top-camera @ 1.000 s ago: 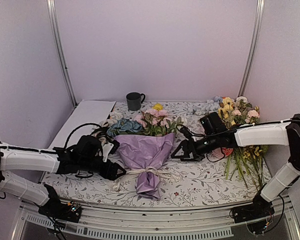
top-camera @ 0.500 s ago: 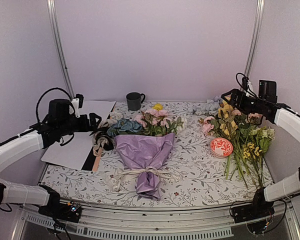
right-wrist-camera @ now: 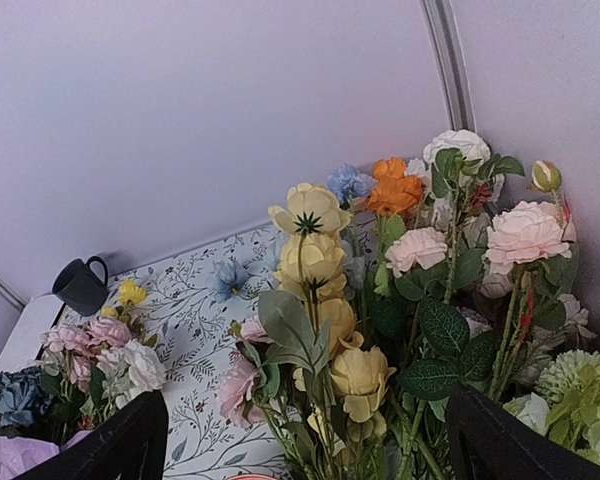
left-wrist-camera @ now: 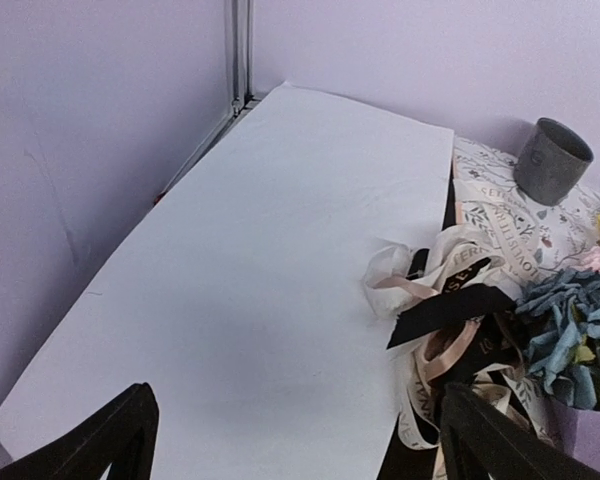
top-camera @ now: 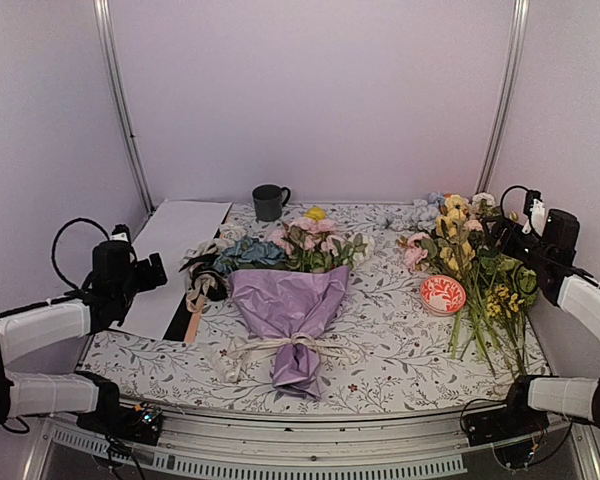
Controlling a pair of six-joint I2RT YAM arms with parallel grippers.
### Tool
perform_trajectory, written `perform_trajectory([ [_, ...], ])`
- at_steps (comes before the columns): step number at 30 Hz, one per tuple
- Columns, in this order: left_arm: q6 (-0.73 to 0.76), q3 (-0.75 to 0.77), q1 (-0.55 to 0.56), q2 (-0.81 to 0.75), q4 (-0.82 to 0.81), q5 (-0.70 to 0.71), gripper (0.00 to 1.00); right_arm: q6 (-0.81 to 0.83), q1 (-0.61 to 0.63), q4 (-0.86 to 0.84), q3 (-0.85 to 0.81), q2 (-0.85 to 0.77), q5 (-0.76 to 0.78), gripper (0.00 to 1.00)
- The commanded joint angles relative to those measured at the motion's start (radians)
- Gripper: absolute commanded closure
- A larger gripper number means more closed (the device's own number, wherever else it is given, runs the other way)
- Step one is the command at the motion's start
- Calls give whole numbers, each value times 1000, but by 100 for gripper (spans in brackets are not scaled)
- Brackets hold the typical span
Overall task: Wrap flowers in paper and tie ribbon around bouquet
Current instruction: Reset both arms
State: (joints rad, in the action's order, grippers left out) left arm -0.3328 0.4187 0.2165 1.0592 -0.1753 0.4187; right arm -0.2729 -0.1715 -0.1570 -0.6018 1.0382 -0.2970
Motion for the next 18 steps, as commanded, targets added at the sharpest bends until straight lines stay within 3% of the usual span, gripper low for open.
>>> perform_trajectory([
  [1,-2,-54,-8,-63,-163,74,1,-19,0,-96,30,15,50,1],
  [18,36,-111,-8,-136,-217,135,1,-1,1,-149,103,-6,24,1],
])
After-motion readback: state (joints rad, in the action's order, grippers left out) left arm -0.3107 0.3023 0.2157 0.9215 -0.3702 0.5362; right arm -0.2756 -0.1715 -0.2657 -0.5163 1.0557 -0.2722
